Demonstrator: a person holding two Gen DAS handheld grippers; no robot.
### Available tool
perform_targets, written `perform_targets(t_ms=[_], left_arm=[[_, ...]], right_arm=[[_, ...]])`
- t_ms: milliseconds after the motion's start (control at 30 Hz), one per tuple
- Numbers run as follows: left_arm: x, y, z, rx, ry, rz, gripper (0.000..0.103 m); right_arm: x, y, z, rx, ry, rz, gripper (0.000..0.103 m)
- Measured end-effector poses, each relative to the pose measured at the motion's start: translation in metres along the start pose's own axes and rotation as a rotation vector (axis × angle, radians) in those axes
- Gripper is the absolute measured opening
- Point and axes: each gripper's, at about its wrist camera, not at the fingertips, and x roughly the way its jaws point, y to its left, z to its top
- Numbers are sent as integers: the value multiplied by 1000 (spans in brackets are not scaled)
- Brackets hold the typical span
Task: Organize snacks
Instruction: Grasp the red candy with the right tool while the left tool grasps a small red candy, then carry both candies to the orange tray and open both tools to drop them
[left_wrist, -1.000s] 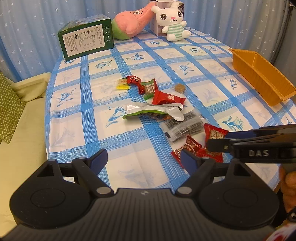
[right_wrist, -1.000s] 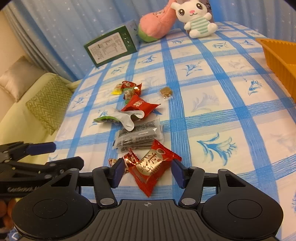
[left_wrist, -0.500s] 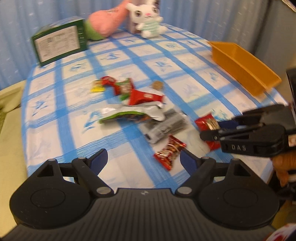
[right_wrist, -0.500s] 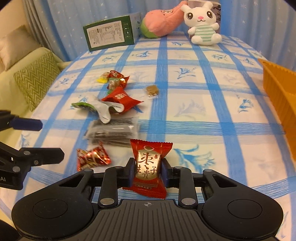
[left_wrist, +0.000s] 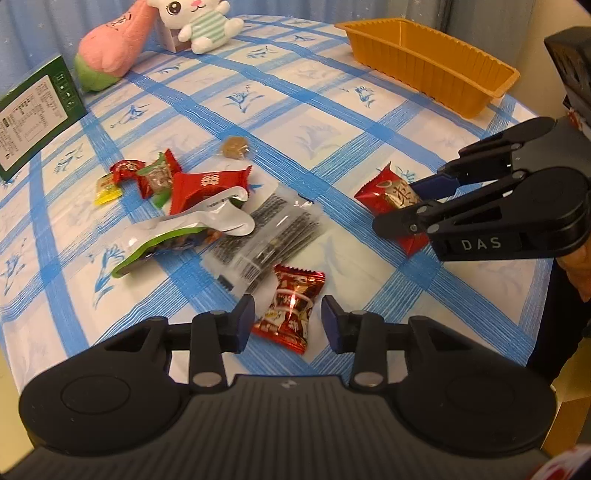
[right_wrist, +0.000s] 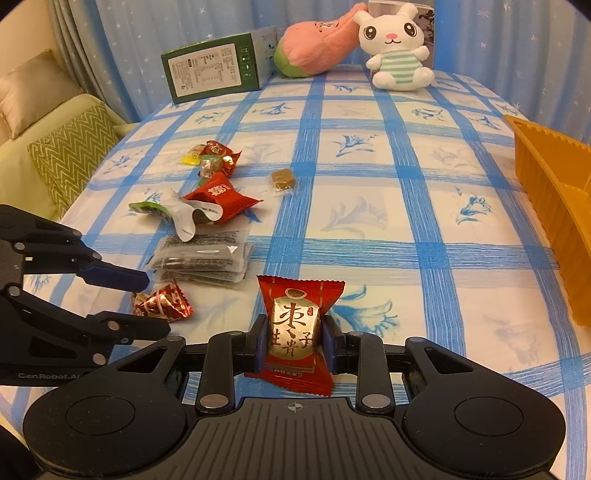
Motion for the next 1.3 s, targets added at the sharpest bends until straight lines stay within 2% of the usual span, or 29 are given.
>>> perform_targets(t_ms=[67,133,400,733,933,1100,1300], left_arm=[[3,-2,2,9,7,-1,32],[5,-2,5,-7,13,-8,21],[0,-10,10,-96,19,31,18],[-22,-31,38,-217,-42,69,18],[-27,-66,78,-240,-103,63,18],[-17,-107,124,-239,-162,28,18],[7,-154,178,-227,-194,-12,17]], right_arm=[[1,-2,0,-2,-2,-1,31],[2,-3,0,-5,-5,2,31],[1,-3,-1,-38,-23,8,29],[-36,-26,0,-4,-89,2,27],[-74,-68,9,46,-149,-47,27],[-108,-124,20,99,-191,-103,27],[-136,-195,33,155,-200,-169,27]])
